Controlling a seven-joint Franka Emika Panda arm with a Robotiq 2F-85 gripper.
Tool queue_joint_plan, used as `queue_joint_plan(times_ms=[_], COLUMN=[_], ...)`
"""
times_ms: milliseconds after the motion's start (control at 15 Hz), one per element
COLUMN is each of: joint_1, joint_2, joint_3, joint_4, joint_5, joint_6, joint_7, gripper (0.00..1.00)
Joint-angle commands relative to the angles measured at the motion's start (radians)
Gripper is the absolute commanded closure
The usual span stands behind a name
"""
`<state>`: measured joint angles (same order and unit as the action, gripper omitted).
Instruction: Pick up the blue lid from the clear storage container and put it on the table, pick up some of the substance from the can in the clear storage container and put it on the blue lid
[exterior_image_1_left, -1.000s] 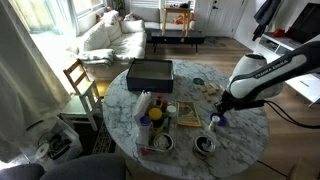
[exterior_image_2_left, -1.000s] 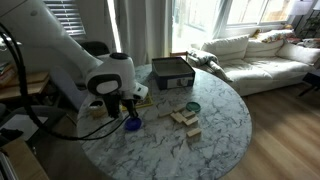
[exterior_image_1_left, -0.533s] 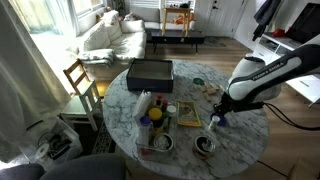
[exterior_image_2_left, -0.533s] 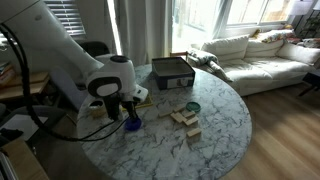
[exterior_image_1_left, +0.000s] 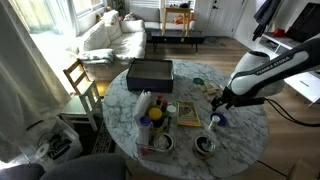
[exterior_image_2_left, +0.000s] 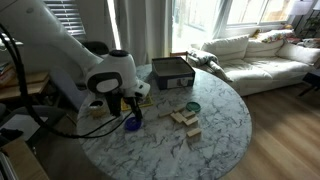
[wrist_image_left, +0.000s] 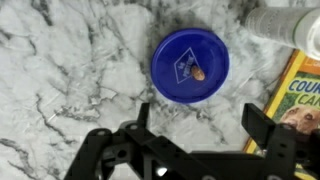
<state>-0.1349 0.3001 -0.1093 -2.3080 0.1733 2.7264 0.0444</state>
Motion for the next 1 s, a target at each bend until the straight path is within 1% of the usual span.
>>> queue_joint_plan(times_ms=[0,200,400,467,733,800,933], joint_1=[-0.001,0.015,0.011,0.006,0.009,0.008,0.008], joint_2=[-0.092,-0.146,-0.212,-0.235,-0.323,-0.343,-0.388], joint_3=[-0.028,-0.06,-0.06,-0.052,-0.041,-0.035,-0.025], joint_4=[-0.008,0.01,0.042,0.057,0.115,0.128,0.149], joint_5=[-0.036,-0.089,-0.137,-0.126,-0.189,-0.177,-0.197], joint_6=[-0.062,-0.112,-0.27,-0.34,-0.555,-0.611,-0.686], joint_7=[0.029,0.112,0.158,0.155,0.239,0.217,0.23], gripper=[0.0,0.0,0.0,0.0,0.0,0.0,0.0])
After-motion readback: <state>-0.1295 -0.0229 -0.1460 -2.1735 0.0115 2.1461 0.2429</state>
